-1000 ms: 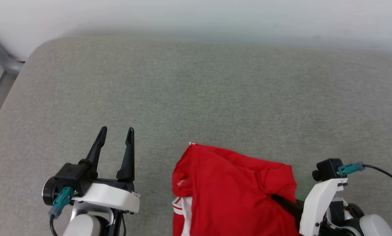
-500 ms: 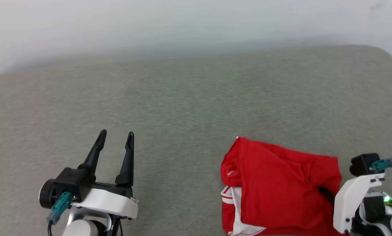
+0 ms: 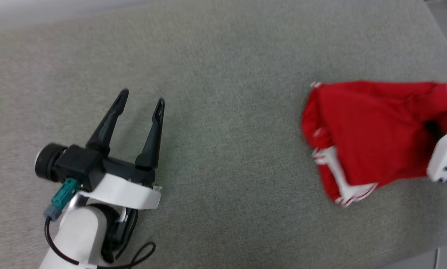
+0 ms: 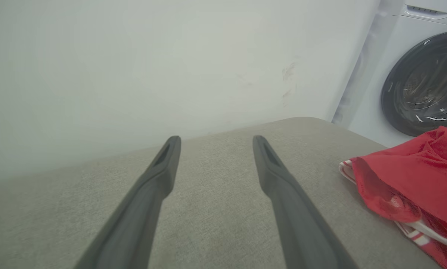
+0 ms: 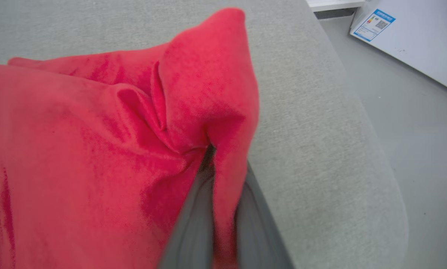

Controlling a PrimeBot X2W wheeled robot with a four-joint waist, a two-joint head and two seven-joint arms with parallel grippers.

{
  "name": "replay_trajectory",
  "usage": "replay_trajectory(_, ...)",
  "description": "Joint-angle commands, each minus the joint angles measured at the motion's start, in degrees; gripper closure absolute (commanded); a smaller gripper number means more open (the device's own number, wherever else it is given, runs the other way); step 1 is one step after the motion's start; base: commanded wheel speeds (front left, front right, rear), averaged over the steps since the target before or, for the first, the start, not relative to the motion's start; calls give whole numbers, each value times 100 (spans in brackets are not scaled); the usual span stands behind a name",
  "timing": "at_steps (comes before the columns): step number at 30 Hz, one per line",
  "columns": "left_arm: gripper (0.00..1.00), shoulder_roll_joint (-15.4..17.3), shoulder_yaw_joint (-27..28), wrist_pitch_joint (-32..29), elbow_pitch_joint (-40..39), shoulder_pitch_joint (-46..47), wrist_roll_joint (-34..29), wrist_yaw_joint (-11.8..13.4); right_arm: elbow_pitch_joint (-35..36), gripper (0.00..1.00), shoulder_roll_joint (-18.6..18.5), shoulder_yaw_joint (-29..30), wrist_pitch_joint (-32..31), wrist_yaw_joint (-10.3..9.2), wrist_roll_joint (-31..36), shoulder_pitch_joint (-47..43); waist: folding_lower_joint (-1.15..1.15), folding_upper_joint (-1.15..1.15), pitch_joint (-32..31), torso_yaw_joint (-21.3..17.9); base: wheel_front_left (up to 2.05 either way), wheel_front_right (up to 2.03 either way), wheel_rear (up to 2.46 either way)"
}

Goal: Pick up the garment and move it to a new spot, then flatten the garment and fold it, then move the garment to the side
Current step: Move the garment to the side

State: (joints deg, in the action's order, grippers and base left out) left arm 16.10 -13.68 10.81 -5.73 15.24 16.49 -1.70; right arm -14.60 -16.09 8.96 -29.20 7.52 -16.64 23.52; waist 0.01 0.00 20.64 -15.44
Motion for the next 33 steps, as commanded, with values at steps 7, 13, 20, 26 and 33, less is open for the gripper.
replay_trajectory(7, 0, 144, -140, -108, -214, 710, -160, -174, -692, 100, -389, 869, 369, -7, 756, 1112, -1, 0, 1286, -128, 0, 0, 0)
replay_trajectory(13, 0, 118, -266, -101, -258, 952, -170, -237, -1081, 100, -472, 1498, 595, -7, 1252, 1568, -1, 0, 1521, 40, 0, 0, 0)
replay_trajectory(20, 0, 55, -382, -3, -156, 1079, -126, -271, -1486, 0, -385, 1986, 1333, -7, 1838, 1877, -1, 0, 1604, 215, 0, 0, 0)
replay_trajectory(26, 0, -3, -382, 145, 44, 996, -62, -231, -1641, 0, -246, 2349, 2119, -7, 2215, 1873, -1, 0, 1394, 316, 0, 0, 0)
replay_trajectory(33, 0, -110, -317, 308, 338, 633, 20, -99, -1386, 0, 22, 2259, 2979, -7, 2132, 1407, -1, 0, 775, 469, 0, 0, 0)
